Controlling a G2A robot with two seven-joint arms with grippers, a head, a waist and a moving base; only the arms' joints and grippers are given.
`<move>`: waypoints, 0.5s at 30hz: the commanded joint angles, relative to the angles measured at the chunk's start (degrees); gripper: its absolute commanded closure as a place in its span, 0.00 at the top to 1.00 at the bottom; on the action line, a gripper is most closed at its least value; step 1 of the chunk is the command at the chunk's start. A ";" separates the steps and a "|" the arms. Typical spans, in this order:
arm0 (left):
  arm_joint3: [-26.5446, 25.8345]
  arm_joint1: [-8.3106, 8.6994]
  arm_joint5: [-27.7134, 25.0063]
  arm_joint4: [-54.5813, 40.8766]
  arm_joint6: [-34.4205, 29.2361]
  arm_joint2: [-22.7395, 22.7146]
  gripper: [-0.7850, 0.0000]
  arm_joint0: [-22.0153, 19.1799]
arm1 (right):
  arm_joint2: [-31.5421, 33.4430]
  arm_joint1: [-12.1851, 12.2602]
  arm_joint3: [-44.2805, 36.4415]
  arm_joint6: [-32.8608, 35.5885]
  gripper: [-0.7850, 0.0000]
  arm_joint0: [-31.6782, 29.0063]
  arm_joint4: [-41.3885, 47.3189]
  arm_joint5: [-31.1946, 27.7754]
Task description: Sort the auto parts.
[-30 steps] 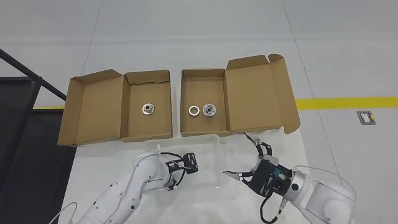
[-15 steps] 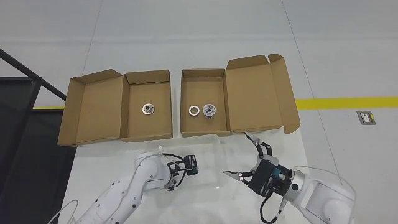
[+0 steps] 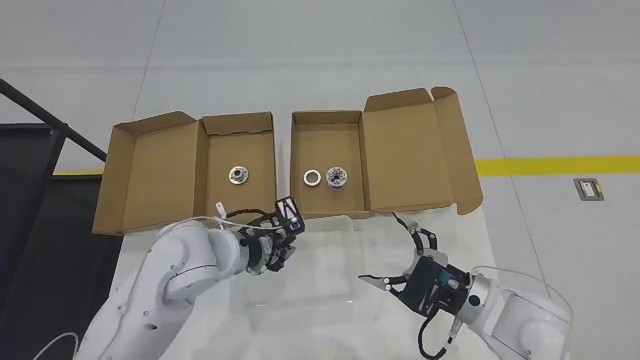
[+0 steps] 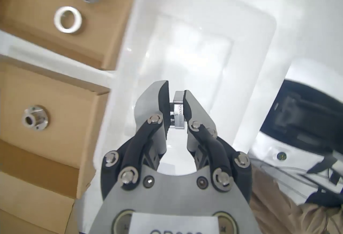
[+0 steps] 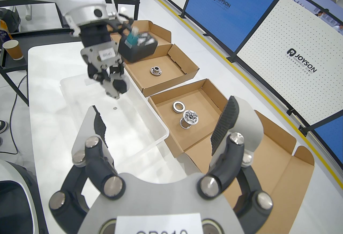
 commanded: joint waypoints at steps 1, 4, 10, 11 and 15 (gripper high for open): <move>-1.57 0.36 3.41 -0.10 3.06 -4.06 0.00 0.79 | 0.00 0.00 0.00 0.00 1.00 0.00 0.00 0.00; -2.03 0.59 8.44 1.40 5.95 -7.56 0.00 0.74 | 0.00 0.00 0.00 0.00 1.00 0.00 0.00 0.00; 5.64 0.01 16.38 1.90 9.36 -8.34 0.00 -4.16 | 0.00 0.00 0.00 0.00 1.00 0.00 0.00 0.00; 8.18 -0.19 17.36 1.87 9.52 -7.82 0.00 -5.65 | 0.00 0.00 0.00 0.00 1.00 0.00 0.00 0.00; 19.27 -1.35 18.45 2.06 9.77 -3.60 0.00 -12.43 | 0.00 0.00 0.00 0.00 1.00 0.00 0.00 0.00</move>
